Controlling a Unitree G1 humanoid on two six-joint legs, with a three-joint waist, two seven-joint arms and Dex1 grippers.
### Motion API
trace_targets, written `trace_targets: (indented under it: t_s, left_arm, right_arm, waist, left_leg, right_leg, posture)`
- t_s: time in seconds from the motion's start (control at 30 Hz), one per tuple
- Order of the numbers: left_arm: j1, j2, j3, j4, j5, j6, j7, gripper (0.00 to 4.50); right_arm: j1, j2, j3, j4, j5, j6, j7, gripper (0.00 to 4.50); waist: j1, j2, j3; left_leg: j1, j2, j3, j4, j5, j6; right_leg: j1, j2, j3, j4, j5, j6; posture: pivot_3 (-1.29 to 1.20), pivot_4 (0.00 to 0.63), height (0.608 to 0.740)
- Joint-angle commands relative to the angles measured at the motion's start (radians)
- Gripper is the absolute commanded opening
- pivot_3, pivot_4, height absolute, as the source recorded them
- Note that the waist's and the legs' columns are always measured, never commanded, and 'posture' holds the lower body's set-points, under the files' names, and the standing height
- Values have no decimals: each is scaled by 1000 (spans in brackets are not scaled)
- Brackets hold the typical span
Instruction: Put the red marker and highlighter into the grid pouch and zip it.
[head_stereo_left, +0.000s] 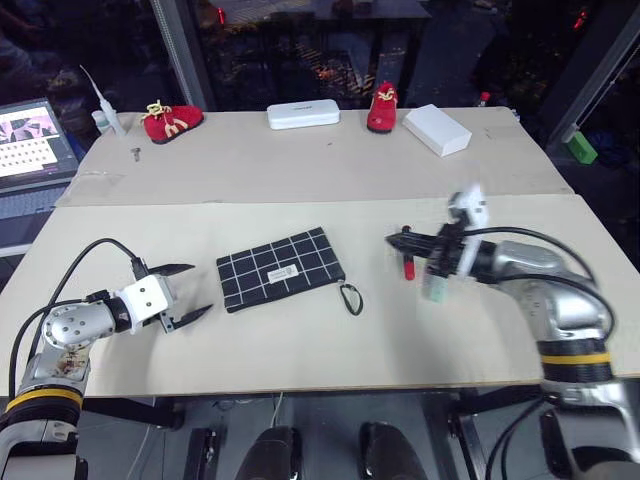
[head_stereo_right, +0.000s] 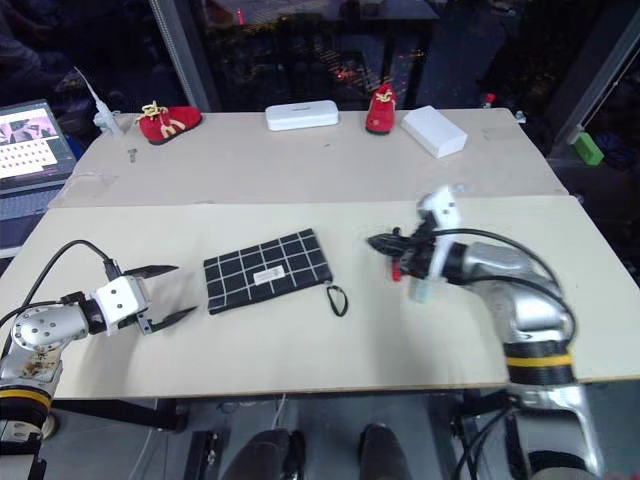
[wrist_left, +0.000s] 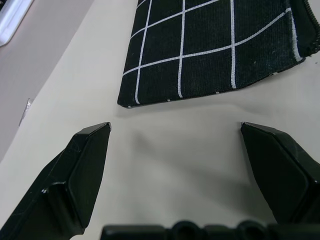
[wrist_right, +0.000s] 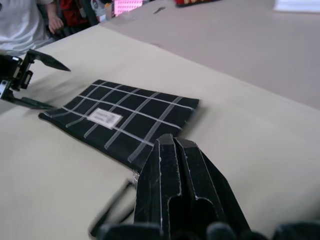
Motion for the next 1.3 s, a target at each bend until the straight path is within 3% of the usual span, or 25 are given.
trace_targets:
  t_s: [0.03, 0.13, 0.37, 0.53, 0.77, 1.13, 1.3]
  left_arm:
    - [-19, 1, -8, 29, -6, -28, -2, 4500]
    - [-30, -13, -15, 42, -11, -40, -1, 4500]
    - [-32, -26, -24, 65, -15, -57, 1, 4500]
    - [-34, -27, -30, 78, -18, -75, -8, 4500]
    - [-76, -83, -79, 107, 18, -168, 19, 4500]
    - [-279, -174, -121, 325, 71, -274, 67, 4500]
    - [-294, -214, -150, 326, 64, -291, 29, 4500]
  right_arm:
    - [-97, 71, 129, 62, -93, 21, -41, 65]
    - [-153, 123, 220, 191, -195, -31, -69, 65]
    - [-209, 190, 290, 369, -300, -103, -56, 65]
    - [-205, 156, 430, 444, -484, -251, -50, 65]
    - [-238, 180, 379, 503, -495, -302, -50, 65]
    - [-237, 202, 330, 525, -496, -288, -26, 65]
    - [-238, 205, 318, 535, -505, -290, -29, 65]
  waist:
    - [2, 0, 0]
    - [-1, 0, 0]
    - [-3, 0, 0]
    - [-8, 1, 0]
    - [-3, 0, -1]
    - [-4, -1, -2]
    - [-5, -1, -2]
  left_leg:
    - [0, 0, 0, 0, 0, 0]
    - [0, -2, 0, 0, 0, 0]
    - [1, -4, 0, 0, 0, 0]
    - [7, -4, 0, 0, 0, -1]
    - [16, -3, 4, 0, 0, -1]
    - [12, -3, 6, 0, 0, -1]
    - [12, -3, 6, 0, 0, 0]
  right_leg:
    - [0, 0, -1, 0, 0, 0]
    - [0, 0, -2, 0, 1, 0]
    - [0, -1, -3, 6, 1, 2]
    - [2, 0, -4, 11, 1, 2]
    - [7, 0, -4, 10, 1, 1]
    - [4, 0, -4, 12, 1, 1]
    - [4, 0, -4, 12, 1, 1]
  posture:
    - [0, 150, 740]
    - [0, 150, 740]
    - [0, 150, 740]
    - [0, 150, 740]
    - [0, 150, 740]
    - [0, 150, 740]
    - [0, 150, 740]
